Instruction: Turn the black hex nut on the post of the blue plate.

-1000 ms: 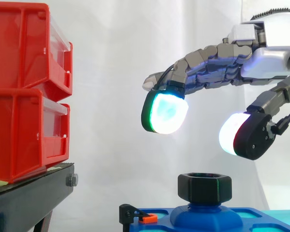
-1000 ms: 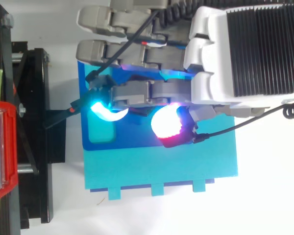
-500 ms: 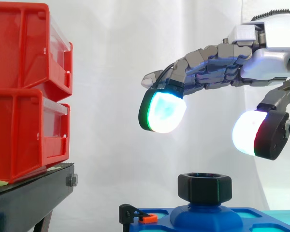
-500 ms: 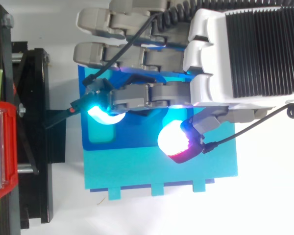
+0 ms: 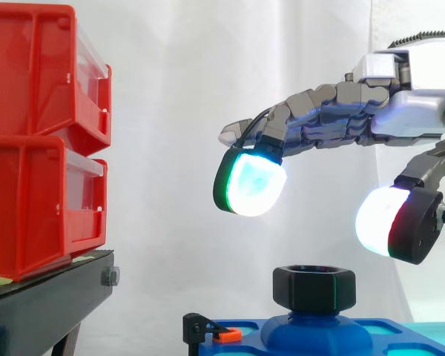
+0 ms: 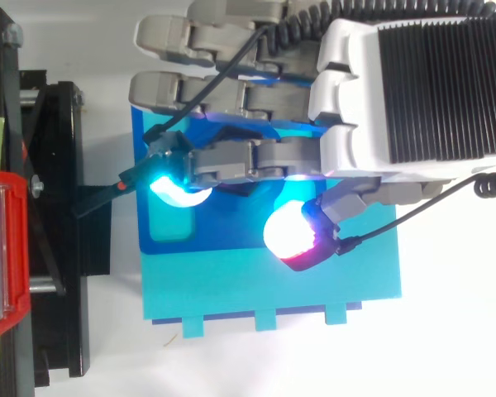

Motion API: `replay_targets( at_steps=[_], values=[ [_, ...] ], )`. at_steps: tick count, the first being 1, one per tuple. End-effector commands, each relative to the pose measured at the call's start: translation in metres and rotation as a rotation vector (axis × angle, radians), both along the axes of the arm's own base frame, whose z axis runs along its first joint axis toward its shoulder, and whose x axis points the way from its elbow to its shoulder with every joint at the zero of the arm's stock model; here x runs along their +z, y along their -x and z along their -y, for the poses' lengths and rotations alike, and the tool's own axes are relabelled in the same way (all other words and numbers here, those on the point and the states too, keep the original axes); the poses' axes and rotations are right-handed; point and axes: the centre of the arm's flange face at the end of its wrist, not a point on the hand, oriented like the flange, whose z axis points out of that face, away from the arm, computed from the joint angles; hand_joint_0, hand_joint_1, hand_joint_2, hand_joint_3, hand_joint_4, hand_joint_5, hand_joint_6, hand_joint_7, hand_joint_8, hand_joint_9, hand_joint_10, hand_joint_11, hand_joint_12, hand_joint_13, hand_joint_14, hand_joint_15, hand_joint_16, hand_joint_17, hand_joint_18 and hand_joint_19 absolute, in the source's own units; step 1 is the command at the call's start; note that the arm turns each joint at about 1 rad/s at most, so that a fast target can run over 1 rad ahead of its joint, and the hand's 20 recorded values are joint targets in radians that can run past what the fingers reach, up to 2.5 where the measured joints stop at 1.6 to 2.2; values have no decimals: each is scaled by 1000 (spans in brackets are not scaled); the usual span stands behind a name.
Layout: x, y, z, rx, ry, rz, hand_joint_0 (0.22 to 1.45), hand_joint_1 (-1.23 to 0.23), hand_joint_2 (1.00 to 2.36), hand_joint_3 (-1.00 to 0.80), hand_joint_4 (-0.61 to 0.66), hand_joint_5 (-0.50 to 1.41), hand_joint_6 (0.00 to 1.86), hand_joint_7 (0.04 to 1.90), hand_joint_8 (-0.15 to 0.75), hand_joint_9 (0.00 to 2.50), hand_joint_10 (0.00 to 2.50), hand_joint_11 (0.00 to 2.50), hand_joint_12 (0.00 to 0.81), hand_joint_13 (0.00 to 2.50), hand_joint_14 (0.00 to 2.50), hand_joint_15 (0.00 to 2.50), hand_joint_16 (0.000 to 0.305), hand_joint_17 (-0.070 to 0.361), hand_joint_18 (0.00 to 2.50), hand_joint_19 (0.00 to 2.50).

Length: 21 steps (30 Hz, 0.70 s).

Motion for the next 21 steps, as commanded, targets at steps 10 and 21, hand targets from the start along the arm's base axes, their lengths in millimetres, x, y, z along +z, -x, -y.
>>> replay_targets(
  at_steps=[10,21],
  values=[
    [-2,0,-2,2,0,2,460,-798,1000,-500,36,-300,502,744,140,1,2,76,311,0,0,15,46,104,34,226],
    [-35,-14,4,8,-33,-16,456,-757,1000,-500,50,-300,502,756,145,8,0,73,314,0,1,9,46,104,35,235]
  ],
)
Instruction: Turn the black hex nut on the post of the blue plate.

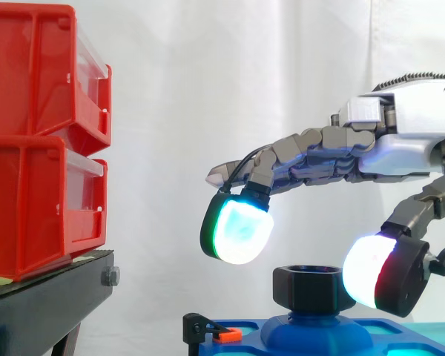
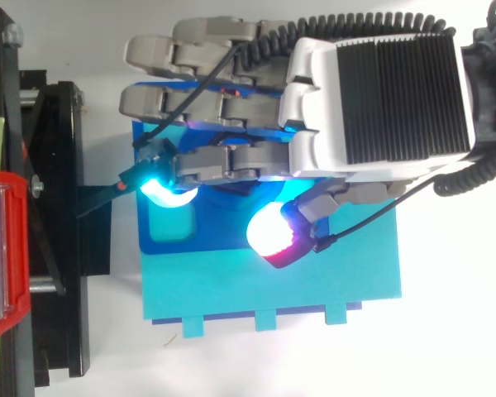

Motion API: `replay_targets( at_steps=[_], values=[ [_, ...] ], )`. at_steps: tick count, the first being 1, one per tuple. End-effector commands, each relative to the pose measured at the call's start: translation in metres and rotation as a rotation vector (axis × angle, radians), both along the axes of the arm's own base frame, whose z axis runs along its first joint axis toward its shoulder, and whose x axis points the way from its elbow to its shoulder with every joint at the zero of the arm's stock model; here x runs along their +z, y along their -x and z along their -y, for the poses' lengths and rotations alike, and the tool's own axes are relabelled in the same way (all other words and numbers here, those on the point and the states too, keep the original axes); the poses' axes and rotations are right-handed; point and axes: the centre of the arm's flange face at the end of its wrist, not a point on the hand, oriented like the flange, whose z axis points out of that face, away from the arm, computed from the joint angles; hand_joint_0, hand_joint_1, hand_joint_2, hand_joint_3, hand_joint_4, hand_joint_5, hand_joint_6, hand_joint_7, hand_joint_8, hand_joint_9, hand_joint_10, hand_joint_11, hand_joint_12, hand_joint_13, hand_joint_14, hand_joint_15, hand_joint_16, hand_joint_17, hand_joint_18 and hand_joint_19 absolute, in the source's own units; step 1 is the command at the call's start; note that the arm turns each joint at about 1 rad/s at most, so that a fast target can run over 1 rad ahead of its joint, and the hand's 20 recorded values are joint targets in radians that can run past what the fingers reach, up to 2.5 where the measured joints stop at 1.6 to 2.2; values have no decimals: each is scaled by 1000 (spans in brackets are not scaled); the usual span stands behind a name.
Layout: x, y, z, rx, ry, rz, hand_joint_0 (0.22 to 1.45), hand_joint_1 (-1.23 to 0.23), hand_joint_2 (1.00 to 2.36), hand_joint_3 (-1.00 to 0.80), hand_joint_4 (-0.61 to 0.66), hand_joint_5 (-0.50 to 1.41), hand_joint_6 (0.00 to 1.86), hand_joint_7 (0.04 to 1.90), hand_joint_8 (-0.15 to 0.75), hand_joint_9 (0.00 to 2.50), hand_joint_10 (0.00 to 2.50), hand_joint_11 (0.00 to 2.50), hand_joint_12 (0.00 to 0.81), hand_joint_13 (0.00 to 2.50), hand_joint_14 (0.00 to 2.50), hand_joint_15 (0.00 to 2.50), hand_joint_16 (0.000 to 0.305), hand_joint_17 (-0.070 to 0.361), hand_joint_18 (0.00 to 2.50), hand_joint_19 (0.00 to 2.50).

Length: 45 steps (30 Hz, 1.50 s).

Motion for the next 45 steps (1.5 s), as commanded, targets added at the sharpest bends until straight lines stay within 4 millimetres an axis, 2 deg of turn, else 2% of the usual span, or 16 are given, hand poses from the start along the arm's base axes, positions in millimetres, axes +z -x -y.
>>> replay_targets(
  at_steps=[1,11,30,45],
  values=[
    [-2,-1,1,2,-7,2,456,-759,1000,-500,53,-300,502,760,146,10,2,72,314,0,0,13,46,104,40,235],
    [-3,-2,2,2,-5,6,568,-774,1000,-500,45,-300,502,740,129,61,0,39,290,19,0,0,40,91,74,210],
    [-4,1,10,3,-3,-9,570,-771,1000,-500,57,-299,502,757,132,72,0,43,288,27,1,0,40,91,85,217],
    [-3,2,14,6,-3,-10,578,-756,1000,-500,113,-270,502,804,138,123,0,42,289,69,0,0,40,90,135,200]
  ],
)
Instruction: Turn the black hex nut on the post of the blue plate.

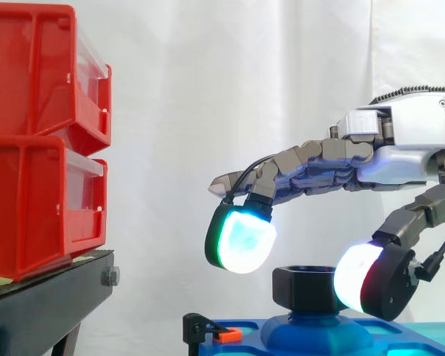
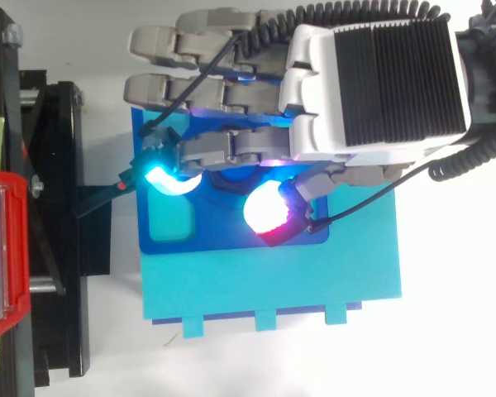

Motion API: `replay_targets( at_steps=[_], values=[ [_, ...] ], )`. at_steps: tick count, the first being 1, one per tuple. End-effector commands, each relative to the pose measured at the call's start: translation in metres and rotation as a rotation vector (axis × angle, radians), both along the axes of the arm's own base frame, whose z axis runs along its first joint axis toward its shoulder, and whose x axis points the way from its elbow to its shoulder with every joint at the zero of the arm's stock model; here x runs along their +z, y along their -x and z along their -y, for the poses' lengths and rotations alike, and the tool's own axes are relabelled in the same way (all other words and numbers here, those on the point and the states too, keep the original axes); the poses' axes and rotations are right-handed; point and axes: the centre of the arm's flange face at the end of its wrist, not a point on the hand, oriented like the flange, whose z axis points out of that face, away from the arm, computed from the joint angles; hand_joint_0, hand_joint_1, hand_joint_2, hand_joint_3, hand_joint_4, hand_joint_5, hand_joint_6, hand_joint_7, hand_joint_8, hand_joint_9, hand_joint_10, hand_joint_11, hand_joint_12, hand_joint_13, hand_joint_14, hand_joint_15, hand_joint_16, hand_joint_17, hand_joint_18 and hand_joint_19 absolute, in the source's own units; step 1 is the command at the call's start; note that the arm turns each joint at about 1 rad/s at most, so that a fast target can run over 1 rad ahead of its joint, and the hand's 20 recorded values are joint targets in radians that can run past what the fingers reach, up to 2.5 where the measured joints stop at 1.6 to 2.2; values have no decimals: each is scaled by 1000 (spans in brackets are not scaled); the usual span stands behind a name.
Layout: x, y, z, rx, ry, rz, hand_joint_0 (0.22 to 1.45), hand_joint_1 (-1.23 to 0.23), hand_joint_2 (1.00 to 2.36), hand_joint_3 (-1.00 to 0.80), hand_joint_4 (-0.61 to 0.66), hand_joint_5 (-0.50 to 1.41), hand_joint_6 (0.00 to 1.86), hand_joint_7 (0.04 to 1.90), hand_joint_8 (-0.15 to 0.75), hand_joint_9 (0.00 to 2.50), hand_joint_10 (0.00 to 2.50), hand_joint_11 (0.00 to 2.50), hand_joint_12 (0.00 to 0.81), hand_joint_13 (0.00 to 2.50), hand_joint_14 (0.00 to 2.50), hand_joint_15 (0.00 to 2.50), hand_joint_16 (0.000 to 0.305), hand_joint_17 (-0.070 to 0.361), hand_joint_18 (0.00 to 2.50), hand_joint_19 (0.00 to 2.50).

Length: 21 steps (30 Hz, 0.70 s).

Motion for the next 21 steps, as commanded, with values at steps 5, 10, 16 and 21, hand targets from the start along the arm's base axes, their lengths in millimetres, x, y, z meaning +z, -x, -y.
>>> replay_targets(
  at_steps=[5,10,16,21],
  values=[
    [0,1,4,5,0,-2,578,-740,1000,-500,144,-253,503,844,138,126,0,39,289,73,0,0,40,89,138,206],
    [-2,3,6,5,0,-12,574,-734,1000,-500,159,-246,503,858,141,136,0,52,288,79,1,0,39,89,144,195],
    [-1,4,7,9,2,-17,572,-725,1000,-500,169,-240,503,870,143,144,0,62,289,83,0,0,39,88,146,198],
    [-1,4,9,9,2,-17,571,-721,1000,-500,181,-234,503,884,142,145,2,57,287,85,0,0,39,88,149,205]
  ],
)
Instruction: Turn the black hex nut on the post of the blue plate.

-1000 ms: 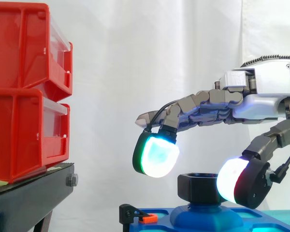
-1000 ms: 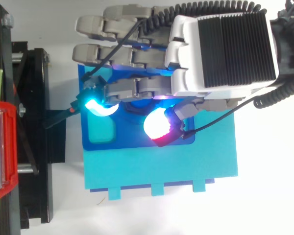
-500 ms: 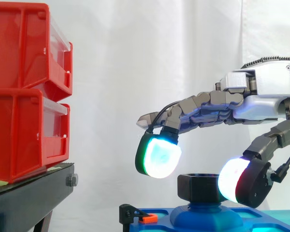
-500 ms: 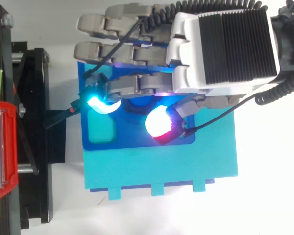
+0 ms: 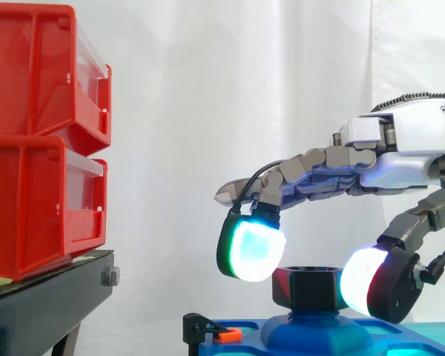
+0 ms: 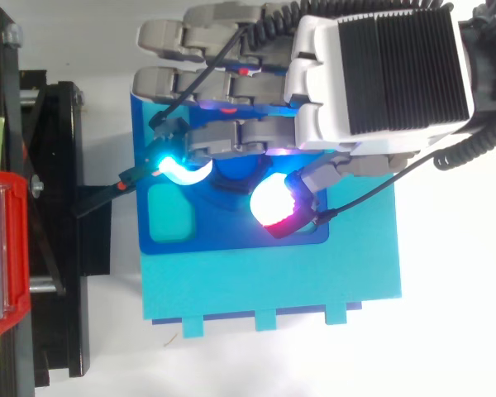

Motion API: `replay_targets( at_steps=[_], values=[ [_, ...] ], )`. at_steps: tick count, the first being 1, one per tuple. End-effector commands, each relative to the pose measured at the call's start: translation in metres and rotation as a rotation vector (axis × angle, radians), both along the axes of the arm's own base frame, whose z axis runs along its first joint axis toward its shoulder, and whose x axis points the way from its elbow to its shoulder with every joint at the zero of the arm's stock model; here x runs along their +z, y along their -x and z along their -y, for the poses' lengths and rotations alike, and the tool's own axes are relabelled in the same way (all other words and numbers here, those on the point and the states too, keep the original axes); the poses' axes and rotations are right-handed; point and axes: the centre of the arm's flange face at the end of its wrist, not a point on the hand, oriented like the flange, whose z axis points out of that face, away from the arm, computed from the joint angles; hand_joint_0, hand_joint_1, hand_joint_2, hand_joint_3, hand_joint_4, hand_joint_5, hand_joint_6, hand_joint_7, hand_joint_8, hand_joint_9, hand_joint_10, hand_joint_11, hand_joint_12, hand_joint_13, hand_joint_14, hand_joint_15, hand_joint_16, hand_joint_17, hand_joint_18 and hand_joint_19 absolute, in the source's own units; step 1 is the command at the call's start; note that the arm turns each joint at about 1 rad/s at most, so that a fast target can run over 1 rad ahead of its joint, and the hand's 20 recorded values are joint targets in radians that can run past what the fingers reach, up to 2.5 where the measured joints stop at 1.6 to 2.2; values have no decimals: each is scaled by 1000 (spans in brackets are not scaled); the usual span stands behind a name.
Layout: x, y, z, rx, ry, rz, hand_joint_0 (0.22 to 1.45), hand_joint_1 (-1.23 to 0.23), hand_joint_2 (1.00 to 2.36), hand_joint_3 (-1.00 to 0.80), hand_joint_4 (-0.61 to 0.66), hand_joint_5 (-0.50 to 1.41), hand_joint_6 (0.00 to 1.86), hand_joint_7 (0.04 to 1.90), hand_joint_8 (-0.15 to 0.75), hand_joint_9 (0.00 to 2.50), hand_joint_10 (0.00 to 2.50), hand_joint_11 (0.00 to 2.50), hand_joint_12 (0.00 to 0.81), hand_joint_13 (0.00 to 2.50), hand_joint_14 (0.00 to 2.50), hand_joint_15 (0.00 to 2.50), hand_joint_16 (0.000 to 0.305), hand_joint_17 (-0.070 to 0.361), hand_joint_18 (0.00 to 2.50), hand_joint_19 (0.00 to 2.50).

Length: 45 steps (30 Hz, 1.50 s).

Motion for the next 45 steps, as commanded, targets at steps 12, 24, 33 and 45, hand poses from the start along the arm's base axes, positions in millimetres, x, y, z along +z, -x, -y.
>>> replay_targets(
  at_steps=[12,24,33,45],
  values=[
    [0,2,5,8,3,1,547,-693,1000,-500,196,-226,502,898,144,151,0,67,290,89,0,0,40,89,152,203],
    [0,3,12,10,16,1,381,-597,1000,-500,272,-219,502,910,204,170,0,84,355,120,0,13,53,119,209,190],
    [-1,5,16,8,19,-9,350,-510,1000,-500,290,-220,502,903,222,179,2,92,375,126,0,16,57,128,217,201],
    [-2,11,20,5,46,-48,359,-454,1000,-500,295,-216,502,910,219,183,2,103,371,123,2,15,56,126,214,209]
  ],
)
